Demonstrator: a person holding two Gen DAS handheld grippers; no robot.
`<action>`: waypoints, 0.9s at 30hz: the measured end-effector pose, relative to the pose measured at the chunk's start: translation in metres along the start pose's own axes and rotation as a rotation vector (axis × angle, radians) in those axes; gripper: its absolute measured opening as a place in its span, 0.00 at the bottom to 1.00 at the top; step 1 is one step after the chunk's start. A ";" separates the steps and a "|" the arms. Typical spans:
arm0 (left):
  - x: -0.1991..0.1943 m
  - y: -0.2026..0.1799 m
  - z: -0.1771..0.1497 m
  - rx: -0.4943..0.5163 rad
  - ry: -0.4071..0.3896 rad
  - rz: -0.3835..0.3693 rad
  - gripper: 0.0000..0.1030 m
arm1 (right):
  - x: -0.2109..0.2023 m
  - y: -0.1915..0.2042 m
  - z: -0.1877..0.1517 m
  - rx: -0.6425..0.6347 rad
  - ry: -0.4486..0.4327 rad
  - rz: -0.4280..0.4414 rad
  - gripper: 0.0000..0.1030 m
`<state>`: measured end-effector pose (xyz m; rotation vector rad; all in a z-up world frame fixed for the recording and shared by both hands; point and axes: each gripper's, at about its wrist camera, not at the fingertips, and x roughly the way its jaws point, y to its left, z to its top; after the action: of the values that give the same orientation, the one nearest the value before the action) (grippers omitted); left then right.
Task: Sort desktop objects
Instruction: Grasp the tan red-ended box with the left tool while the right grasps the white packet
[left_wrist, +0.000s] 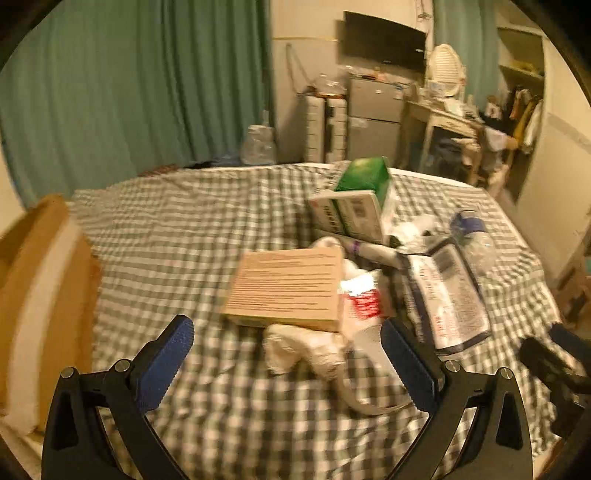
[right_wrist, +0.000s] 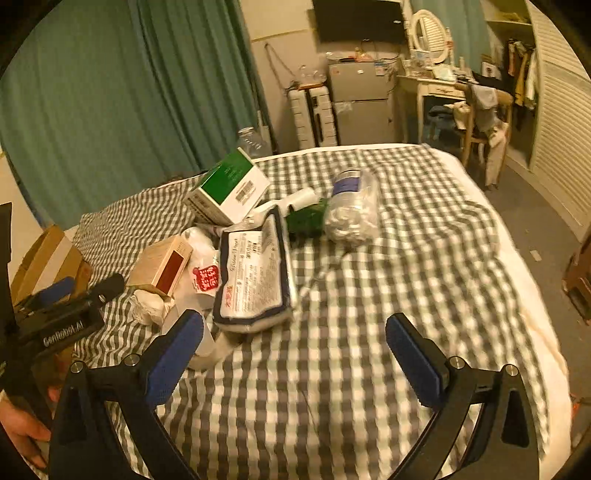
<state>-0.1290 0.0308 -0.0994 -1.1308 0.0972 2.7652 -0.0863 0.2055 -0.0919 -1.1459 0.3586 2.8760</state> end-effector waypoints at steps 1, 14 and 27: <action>0.004 0.002 0.000 -0.016 0.002 -0.010 1.00 | 0.005 0.003 0.001 0.003 0.001 0.014 0.97; 0.078 0.045 0.012 -0.137 0.047 -0.207 1.00 | 0.089 -0.007 0.011 0.104 0.095 0.127 0.97; 0.057 0.032 0.009 -0.231 0.097 -0.044 1.00 | 0.113 0.009 0.005 0.013 0.169 0.067 0.21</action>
<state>-0.1806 0.0071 -0.1331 -1.3031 -0.2390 2.7361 -0.1731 0.1912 -0.1631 -1.4051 0.4273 2.8356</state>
